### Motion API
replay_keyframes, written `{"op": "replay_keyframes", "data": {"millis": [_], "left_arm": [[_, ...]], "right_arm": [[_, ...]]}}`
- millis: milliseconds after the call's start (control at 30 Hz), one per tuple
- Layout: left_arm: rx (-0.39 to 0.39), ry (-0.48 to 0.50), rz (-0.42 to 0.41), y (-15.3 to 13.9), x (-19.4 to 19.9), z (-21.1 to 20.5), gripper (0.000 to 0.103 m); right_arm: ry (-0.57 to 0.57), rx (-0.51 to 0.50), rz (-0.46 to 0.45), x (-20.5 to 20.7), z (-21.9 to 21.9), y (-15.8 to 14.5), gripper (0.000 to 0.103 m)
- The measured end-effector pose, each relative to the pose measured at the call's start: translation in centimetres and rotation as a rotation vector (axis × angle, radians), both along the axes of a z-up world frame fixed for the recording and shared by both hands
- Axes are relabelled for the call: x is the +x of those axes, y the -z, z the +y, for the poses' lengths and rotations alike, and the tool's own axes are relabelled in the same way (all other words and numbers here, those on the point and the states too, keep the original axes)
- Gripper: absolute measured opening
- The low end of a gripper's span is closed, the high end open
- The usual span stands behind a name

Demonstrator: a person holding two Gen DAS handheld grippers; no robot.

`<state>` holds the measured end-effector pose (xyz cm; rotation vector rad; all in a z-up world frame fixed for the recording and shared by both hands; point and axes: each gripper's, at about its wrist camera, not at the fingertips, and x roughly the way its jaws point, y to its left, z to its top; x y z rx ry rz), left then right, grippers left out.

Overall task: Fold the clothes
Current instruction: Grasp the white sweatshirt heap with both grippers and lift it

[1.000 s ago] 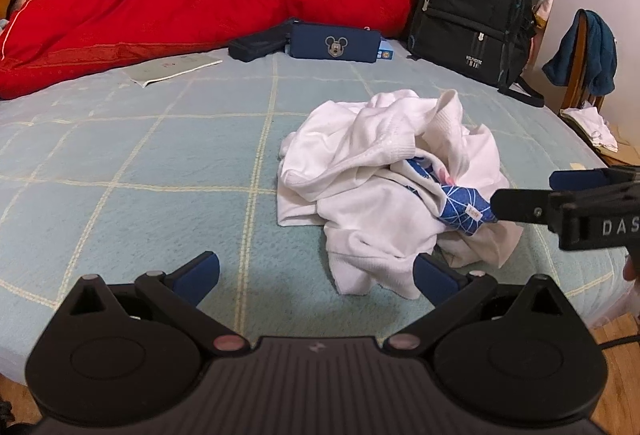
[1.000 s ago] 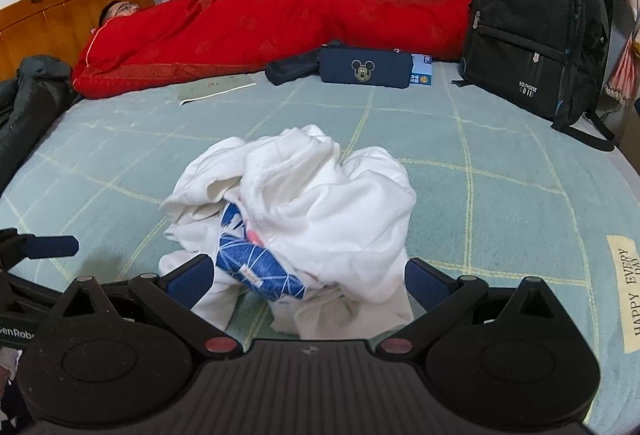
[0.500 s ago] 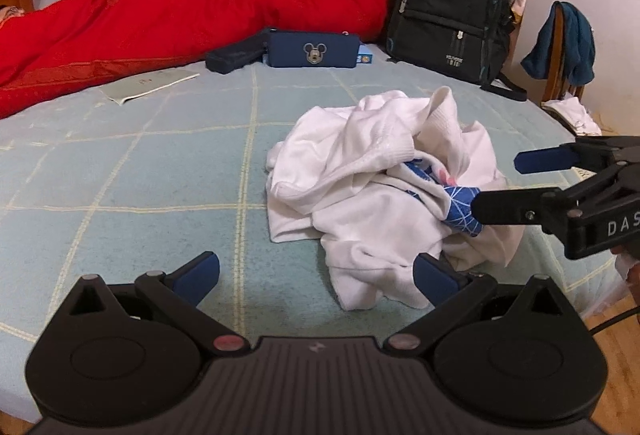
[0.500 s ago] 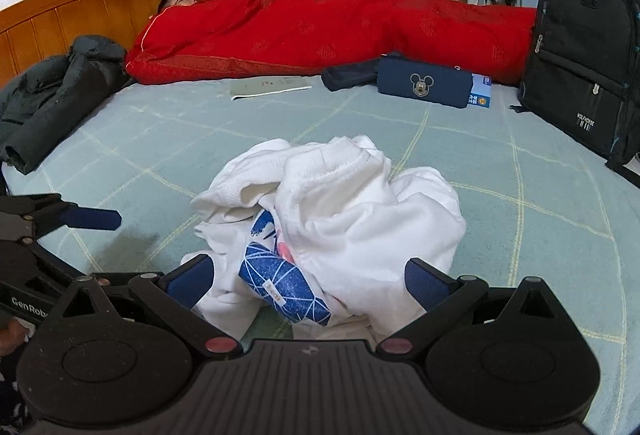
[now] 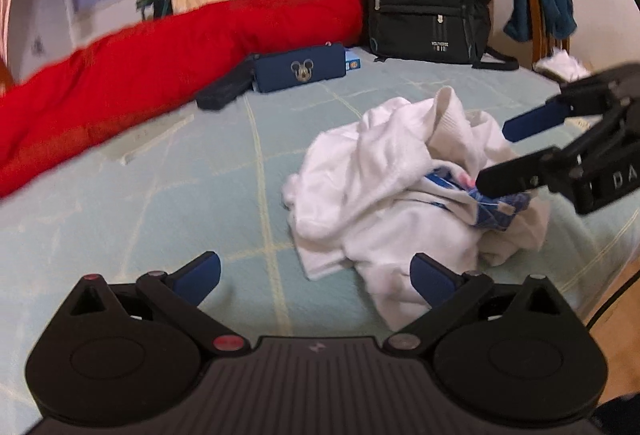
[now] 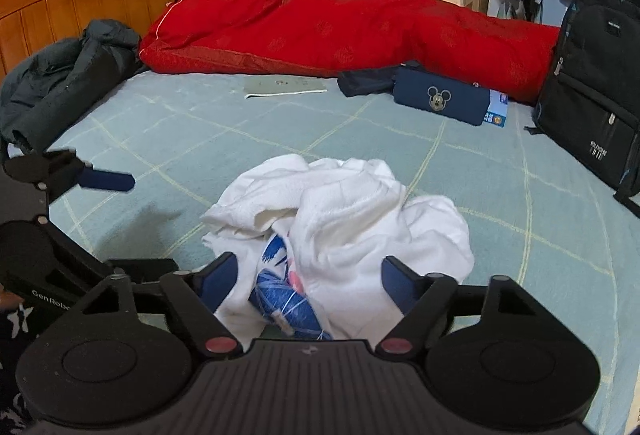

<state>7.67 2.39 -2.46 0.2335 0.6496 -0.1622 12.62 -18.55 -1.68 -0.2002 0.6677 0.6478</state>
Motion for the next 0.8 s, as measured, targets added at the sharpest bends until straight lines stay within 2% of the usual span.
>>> {"op": "replay_keyframes", "data": {"millis": [67, 133, 200, 367, 467, 533, 600, 667, 733, 800], "left_arm": [[0.018, 0.017, -0.009, -0.3, 0.6, 0.0, 0.086], [0.035, 0.034, -0.017, -0.5, 1.3, -0.1, 0.070], [0.045, 0.058, -0.007, -0.5, 1.9, -0.4, 0.060], [0.116, 0.194, -0.013, 0.2, 2.1, -2.2, 0.058], [0.181, 0.215, -0.037, 0.6, 2.8, -3.3, 0.053], [0.178, 0.218, -0.016, 0.6, 3.6, -3.3, 0.032], [0.180, 0.225, -0.002, 0.5, 3.9, -3.2, 0.017], [0.194, 0.223, -0.008, 0.4, 3.8, -3.0, 0.015], [0.200, 0.210, -0.019, 0.2, 3.5, -2.7, 0.015], [0.192, 0.214, -0.019, 0.2, 3.7, -2.7, 0.019]], "right_arm": [[-0.001, -0.008, -0.002, 0.3, 0.2, -0.1, 0.072], [0.000, -0.016, -0.003, 0.6, 0.2, -0.1, 0.066], [0.005, -0.021, 0.000, 0.9, 0.3, -0.1, 0.060], [0.014, -0.019, 0.004, 1.4, 0.3, 0.3, 0.052], [0.005, -0.034, -0.001, 1.6, 0.9, 0.8, 0.050], [-0.003, -0.064, -0.024, 1.5, 1.3, 0.9, 0.045], [-0.010, -0.087, -0.043, 1.3, 1.4, 1.0, 0.030], [0.012, -0.102, -0.054, 1.3, 0.8, 0.8, 0.019], [0.065, -0.126, -0.077, 1.5, 0.0, 0.6, 0.018], [0.075, -0.105, -0.061, 1.7, -0.7, 0.5, 0.019]]}}
